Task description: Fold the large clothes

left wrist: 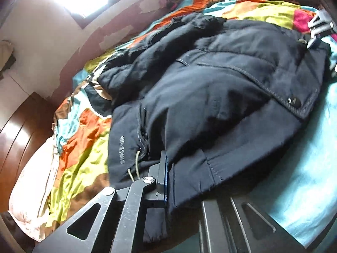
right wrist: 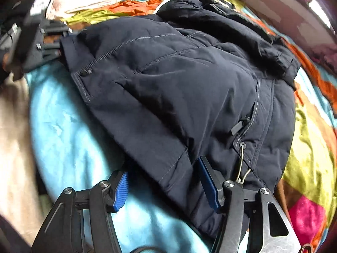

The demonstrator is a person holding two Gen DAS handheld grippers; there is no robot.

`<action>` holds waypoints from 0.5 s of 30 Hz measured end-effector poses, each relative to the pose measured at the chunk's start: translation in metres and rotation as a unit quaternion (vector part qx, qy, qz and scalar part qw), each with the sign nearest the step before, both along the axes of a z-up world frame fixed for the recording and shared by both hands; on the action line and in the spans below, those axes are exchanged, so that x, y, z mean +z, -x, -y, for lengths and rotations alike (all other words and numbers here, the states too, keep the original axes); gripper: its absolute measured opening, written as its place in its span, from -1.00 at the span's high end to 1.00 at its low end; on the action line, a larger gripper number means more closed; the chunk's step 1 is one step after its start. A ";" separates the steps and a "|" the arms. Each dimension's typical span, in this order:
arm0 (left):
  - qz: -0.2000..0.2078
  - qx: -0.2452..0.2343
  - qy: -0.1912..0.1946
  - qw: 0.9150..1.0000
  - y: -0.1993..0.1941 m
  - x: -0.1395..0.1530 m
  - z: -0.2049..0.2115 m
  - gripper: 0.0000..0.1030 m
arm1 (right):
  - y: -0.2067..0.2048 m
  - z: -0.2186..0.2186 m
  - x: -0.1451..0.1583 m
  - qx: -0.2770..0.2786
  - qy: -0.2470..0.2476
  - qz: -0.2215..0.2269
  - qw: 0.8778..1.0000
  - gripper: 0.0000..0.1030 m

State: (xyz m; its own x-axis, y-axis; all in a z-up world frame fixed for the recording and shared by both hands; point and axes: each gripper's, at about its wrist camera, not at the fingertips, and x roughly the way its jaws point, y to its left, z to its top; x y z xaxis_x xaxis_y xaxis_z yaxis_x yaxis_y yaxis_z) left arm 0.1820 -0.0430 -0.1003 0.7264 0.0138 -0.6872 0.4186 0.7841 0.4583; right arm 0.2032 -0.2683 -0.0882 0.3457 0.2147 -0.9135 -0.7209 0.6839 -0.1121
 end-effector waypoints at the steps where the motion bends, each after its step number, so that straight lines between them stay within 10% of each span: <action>1: 0.000 0.003 0.006 1.000 -0.001 0.003 -0.001 0.93 | 0.002 -0.003 -0.004 0.000 0.012 0.016 1.000 -0.12; 3: 0.006 0.010 0.016 1.000 -0.003 0.010 -0.002 0.94 | 0.001 -0.007 -0.011 -0.009 0.024 0.033 0.999 -0.07; 7: 0.024 0.017 0.023 0.999 -0.005 0.026 -0.002 0.94 | 0.001 -0.008 -0.003 -0.018 0.021 0.081 0.996 0.86; 15: 0.049 0.034 0.063 0.996 -0.037 0.081 -0.008 0.95 | -0.032 0.007 0.079 -0.049 -0.081 0.086 0.992 0.88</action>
